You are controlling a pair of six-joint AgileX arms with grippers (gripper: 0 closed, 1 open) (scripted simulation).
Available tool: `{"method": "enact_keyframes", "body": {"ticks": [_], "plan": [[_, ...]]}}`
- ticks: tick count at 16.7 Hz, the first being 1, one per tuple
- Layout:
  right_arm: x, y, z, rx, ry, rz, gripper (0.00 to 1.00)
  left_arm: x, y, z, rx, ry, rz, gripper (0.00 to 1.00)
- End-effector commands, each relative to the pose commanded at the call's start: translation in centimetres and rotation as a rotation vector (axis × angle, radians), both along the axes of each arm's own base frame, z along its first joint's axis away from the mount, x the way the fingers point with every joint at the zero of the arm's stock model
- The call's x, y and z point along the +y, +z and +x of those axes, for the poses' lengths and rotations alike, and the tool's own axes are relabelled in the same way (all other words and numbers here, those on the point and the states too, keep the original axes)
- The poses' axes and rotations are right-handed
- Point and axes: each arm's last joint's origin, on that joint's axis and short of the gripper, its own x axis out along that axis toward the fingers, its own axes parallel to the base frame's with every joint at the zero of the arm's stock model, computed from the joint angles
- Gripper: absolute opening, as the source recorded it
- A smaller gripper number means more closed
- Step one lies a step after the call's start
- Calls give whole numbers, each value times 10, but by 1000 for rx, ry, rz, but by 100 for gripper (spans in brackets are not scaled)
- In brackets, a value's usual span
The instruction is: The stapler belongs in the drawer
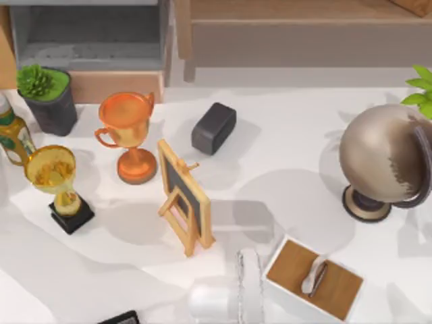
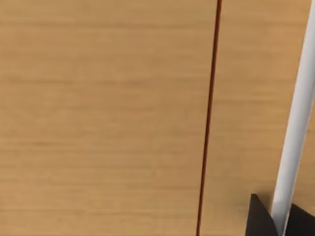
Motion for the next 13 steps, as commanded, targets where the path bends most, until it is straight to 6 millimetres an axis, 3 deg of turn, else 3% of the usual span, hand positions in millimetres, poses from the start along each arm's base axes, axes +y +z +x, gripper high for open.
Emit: {"method": "enact_keyframes", "body": {"ticks": [2,13], "plan": [[0,0,0,0,0,0,100,0,0,0,0,0,0,0],[0,0,0,0,0,0,100,0,0,0,0,0,0,83]]}}
